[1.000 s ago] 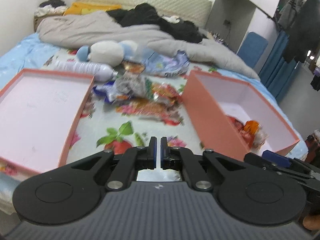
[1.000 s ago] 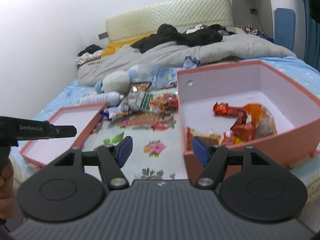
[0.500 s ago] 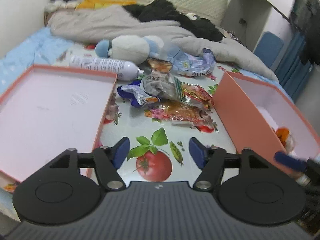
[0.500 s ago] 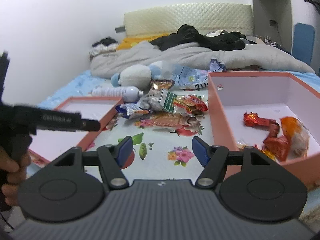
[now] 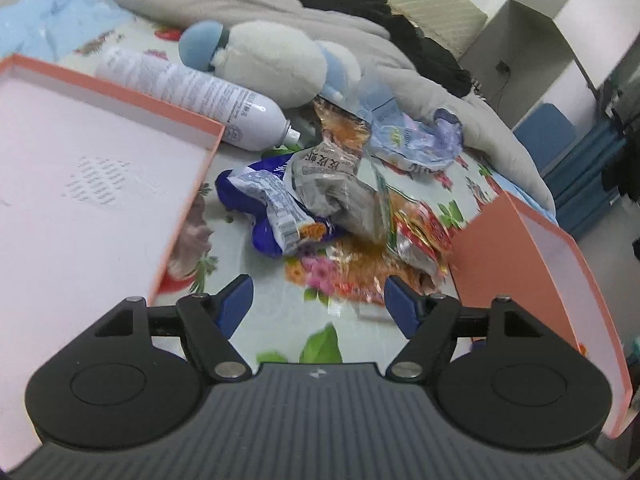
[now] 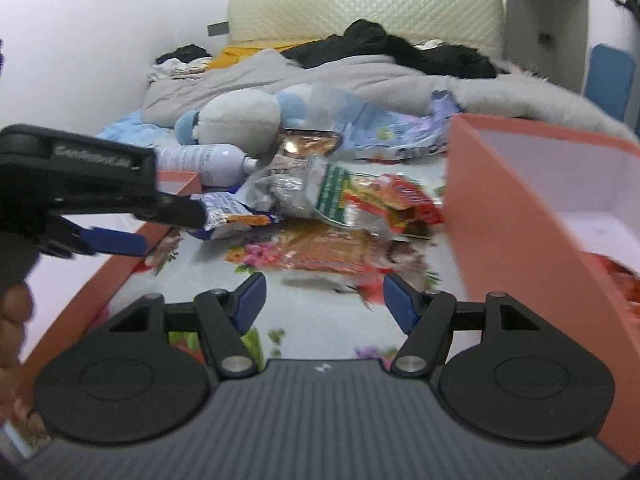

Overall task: Organize snacks
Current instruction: 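Move both open tools back toward the remaining snack pile, then grasp blue wafer packet with left tool while right tool grasps orange spicy-strip packet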

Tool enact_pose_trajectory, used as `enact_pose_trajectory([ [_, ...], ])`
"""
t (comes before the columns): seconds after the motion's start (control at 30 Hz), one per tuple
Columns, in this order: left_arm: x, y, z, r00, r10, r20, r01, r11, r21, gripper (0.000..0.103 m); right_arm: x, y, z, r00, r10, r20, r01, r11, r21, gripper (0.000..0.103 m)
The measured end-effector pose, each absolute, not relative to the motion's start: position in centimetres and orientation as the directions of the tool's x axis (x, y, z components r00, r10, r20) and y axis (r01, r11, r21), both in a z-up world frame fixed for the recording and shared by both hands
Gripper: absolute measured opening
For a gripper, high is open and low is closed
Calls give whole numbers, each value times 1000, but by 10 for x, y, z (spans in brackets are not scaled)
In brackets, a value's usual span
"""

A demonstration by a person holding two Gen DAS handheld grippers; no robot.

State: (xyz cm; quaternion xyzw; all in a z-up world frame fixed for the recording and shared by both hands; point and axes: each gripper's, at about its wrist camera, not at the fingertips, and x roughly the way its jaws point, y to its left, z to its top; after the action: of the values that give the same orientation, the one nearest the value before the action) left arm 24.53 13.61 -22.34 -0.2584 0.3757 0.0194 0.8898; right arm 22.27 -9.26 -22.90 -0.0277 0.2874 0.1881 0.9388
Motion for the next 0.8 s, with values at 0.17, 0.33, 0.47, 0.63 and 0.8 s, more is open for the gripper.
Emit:
enact_pose_trajectory([
  [0.17,280,143,-233,729,-139,-670,-243,863,-442,76,255,-77,-243,747,340,-571,-365,928,75,78],
  [0.33,305,153,-246,718,-149,-680,-282,830,-480,76,283,-64,-256,747,301,-592,-323,944,72,85],
  [0.47,317,146,-250,719,-107,-687,-277,862,-424,75,298,-57,-262,743,299,-599,-329,942,62,85],
  [0.63,317,143,-257,731,-85,-677,-262,882,-393,69,304,-54,-269,708,307,-636,-361,931,47,88],
  [0.8,315,146,-265,741,-55,-669,-293,870,-396,54,301,-54,-269,701,317,-640,-379,924,42,82],
])
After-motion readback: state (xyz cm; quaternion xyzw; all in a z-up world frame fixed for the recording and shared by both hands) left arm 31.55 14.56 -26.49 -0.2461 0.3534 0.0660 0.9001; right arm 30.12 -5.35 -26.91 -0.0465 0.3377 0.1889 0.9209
